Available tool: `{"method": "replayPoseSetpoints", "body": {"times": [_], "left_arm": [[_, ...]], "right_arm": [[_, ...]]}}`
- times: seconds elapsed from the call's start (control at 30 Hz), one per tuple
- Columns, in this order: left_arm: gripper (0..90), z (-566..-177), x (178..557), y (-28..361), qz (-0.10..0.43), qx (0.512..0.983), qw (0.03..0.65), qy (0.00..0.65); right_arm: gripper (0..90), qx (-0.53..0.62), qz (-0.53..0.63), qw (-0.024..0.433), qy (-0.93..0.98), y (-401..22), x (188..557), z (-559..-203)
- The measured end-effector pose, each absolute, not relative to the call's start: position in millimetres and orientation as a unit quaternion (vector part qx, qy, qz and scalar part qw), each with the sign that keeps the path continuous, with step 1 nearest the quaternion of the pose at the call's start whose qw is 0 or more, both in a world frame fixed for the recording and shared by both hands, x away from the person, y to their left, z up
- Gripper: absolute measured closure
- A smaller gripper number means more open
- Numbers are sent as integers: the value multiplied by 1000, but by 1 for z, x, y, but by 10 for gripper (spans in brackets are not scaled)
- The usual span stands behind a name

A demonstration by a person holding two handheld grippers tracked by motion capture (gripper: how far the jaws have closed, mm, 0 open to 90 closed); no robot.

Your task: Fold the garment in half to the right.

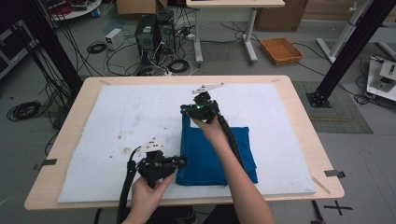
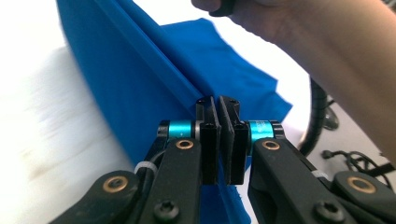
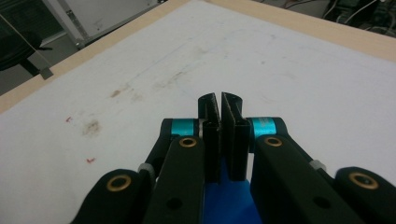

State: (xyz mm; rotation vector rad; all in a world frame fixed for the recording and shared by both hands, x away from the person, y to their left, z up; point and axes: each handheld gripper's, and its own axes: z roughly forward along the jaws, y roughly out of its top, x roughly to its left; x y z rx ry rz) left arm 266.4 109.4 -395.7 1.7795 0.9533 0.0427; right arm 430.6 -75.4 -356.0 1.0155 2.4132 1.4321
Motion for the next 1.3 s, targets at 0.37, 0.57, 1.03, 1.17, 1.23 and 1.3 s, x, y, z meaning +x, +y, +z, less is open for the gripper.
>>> {"method": "replayPoseSetpoints", "body": {"times": [0.37,0.57,1.03,1.17,1.23,1.3], "left_arm": [[868,-396,284,42,-22,753,542,372],[869,-406,293,10,-39,757,538,369],[871,-432,306,-52,-59,769,520,368],[871,-434,307,-63,-59,770,519,366],[871,-434,307,-68,-59,772,517,364],[871,-435,306,-72,-58,773,516,364]], "right_arm": [[869,348,481,99,798,-149,431,-353],[869,356,474,109,798,-183,432,-357],[869,387,433,126,804,-231,434,-381],[869,398,424,131,803,-240,435,-387],[869,400,418,132,805,-244,435,-389],[869,402,413,133,806,-246,434,-390]]}}
